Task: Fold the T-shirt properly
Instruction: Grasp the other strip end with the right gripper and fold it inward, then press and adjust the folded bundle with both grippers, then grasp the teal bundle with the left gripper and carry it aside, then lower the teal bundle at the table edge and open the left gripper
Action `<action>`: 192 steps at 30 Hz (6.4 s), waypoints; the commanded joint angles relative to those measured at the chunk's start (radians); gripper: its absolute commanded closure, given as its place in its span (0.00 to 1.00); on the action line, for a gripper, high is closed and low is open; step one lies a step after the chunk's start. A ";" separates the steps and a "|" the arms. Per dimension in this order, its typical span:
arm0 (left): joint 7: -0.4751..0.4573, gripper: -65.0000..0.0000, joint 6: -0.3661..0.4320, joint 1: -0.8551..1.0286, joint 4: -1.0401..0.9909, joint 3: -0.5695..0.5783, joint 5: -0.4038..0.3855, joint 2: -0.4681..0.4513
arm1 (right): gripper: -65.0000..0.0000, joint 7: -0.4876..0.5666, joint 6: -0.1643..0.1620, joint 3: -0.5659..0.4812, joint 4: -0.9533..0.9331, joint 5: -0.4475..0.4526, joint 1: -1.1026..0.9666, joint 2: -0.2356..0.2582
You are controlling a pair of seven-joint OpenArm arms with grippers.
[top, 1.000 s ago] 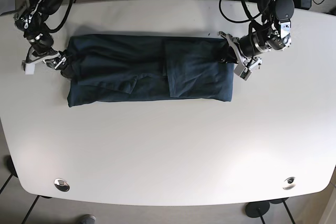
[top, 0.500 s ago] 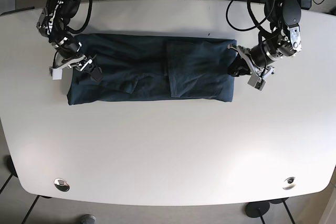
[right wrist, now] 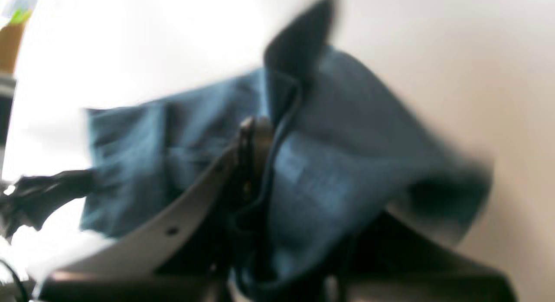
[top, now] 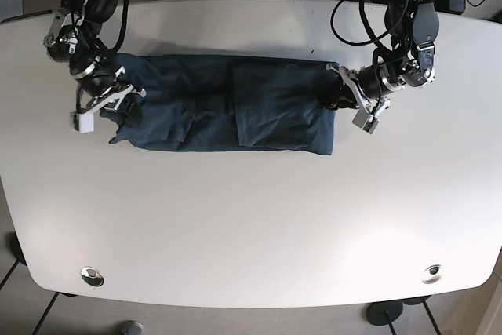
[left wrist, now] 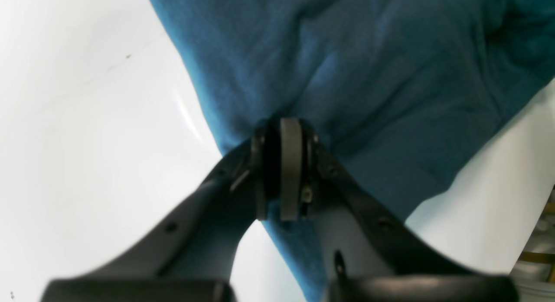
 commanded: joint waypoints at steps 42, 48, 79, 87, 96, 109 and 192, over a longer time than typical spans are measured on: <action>0.030 0.75 -0.001 0.092 0.162 -0.449 0.013 -0.090 | 0.14 0.401 -0.179 -0.932 -0.095 0.026 0.150 0.070; 0.030 0.75 -0.001 0.127 0.165 -0.451 0.015 -0.107 | 0.28 0.397 -0.179 -0.932 -0.046 0.031 0.091 0.104; 0.028 0.83 -0.001 0.222 0.470 -0.239 0.117 -0.067 | 0.31 0.401 -0.181 -0.925 -0.394 0.031 0.414 -0.082; 0.030 0.83 -0.001 0.225 0.461 -0.053 0.121 0.039 | 0.71 0.401 -0.181 -0.689 -0.270 0.021 0.262 0.124; 0.025 0.92 -0.001 0.233 0.306 0.000 0.119 0.047 | 0.92 0.404 -0.167 -0.669 -0.454 -0.319 0.359 0.055; 0.030 0.93 -0.001 0.046 0.091 0.006 0.127 0.025 | 0.92 0.512 -0.164 -0.672 -0.589 -0.411 0.347 0.048; -0.458 0.22 0.024 0.124 -0.225 -0.457 0.331 -0.535 | 0.92 0.452 -0.140 -0.651 0.006 -0.094 0.031 0.245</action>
